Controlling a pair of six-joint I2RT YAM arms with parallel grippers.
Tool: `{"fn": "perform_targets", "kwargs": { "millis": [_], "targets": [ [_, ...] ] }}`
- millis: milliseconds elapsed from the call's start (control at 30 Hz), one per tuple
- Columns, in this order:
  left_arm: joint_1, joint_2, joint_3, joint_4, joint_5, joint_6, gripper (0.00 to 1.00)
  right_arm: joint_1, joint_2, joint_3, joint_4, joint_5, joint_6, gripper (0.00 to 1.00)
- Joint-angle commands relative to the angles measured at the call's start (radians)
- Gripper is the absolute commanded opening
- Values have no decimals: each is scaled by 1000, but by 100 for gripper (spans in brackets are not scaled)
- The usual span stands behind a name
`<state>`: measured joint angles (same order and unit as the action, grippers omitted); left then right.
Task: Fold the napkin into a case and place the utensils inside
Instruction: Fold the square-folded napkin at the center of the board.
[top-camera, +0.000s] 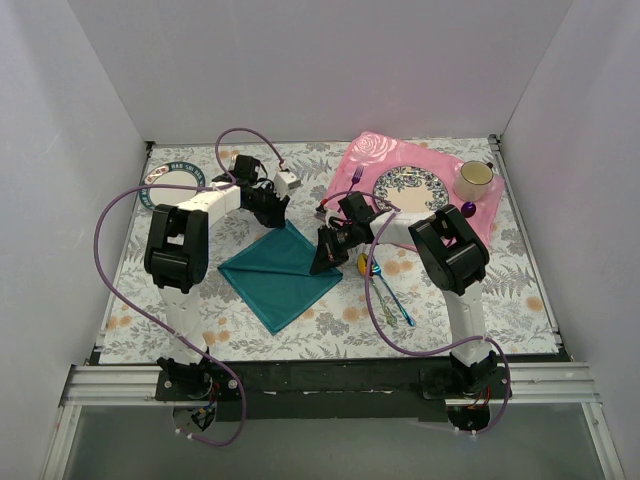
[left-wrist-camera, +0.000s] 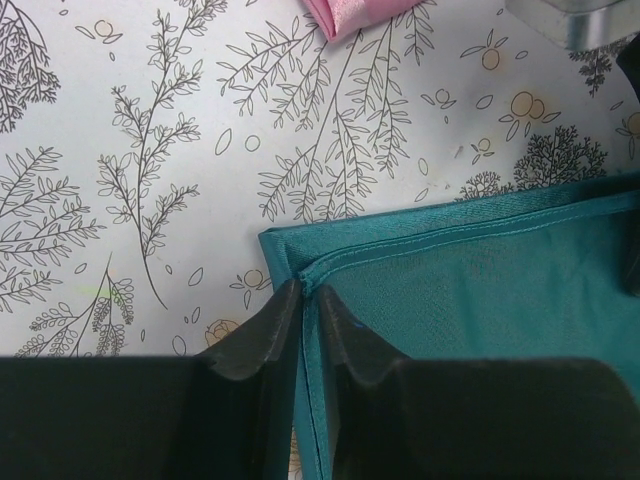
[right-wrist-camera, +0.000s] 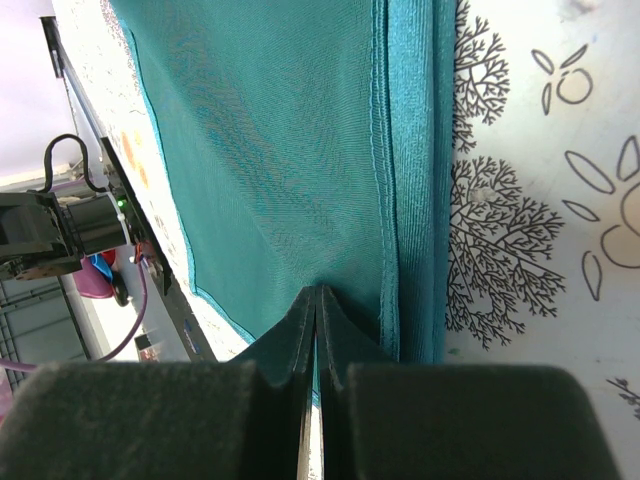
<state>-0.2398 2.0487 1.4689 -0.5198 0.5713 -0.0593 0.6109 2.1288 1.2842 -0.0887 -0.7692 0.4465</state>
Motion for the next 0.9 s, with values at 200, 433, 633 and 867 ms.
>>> {"fn": "perform_targets", "kwargs": {
  "millis": [200,433,633,867],
  "targets": [
    [-7,-67,-18,12,61,19,2,3,28,-6,-17,45,-17,5],
    [-13,-64,-16,23,41,6,0,4,23,-3,-19,42,-19,5],
    [-13,-41,-7,27,24,-8,3,4,22,-5,-17,42,-20,5],
    [-13,-28,-1,37,16,-19,11,4,22,-2,-17,42,-19,5]
  ]
}}
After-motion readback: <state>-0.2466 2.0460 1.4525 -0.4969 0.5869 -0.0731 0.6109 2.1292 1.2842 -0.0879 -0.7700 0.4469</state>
